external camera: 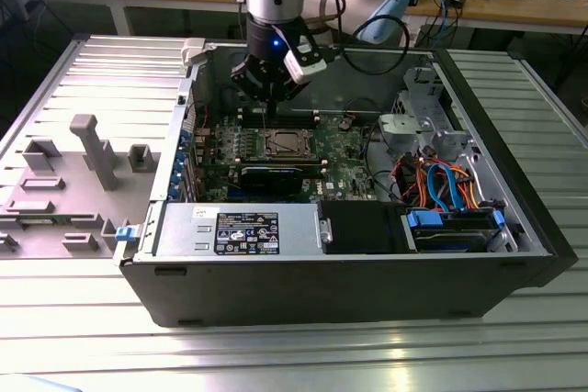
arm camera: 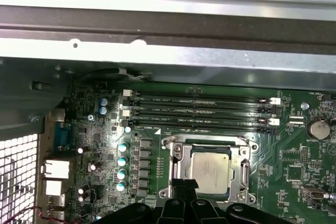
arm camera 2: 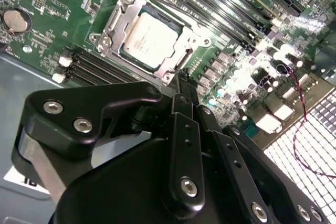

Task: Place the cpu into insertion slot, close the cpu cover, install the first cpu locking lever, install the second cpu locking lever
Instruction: 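Install the first cpu locking lever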

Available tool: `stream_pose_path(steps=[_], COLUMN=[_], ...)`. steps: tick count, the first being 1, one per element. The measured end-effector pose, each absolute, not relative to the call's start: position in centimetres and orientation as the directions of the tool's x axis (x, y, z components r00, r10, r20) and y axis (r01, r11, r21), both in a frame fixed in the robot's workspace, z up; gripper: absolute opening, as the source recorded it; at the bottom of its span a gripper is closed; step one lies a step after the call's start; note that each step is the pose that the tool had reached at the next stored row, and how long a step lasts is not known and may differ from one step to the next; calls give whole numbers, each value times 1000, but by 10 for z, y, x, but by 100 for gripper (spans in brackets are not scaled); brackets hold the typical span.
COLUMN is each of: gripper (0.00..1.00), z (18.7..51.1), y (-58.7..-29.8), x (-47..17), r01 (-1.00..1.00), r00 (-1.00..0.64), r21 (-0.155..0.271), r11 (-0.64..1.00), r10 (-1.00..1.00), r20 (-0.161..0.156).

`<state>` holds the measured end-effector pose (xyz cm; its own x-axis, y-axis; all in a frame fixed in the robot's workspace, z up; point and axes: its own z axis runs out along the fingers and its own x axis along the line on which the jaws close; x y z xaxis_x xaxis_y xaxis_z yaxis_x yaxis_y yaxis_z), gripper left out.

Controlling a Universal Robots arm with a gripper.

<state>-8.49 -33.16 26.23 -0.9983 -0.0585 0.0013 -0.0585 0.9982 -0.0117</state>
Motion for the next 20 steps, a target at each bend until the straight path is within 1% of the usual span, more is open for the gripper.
stream_pose_path(steps=[12,20], gripper=[11,11], z=[262,264], y=[-320,-303], x=[-108,-112], r01=[-58,-58], r00=[-998,-998], r21=[-12,-10], r11=[998,998], r10=[-58,-58], r20=[-4,-5])
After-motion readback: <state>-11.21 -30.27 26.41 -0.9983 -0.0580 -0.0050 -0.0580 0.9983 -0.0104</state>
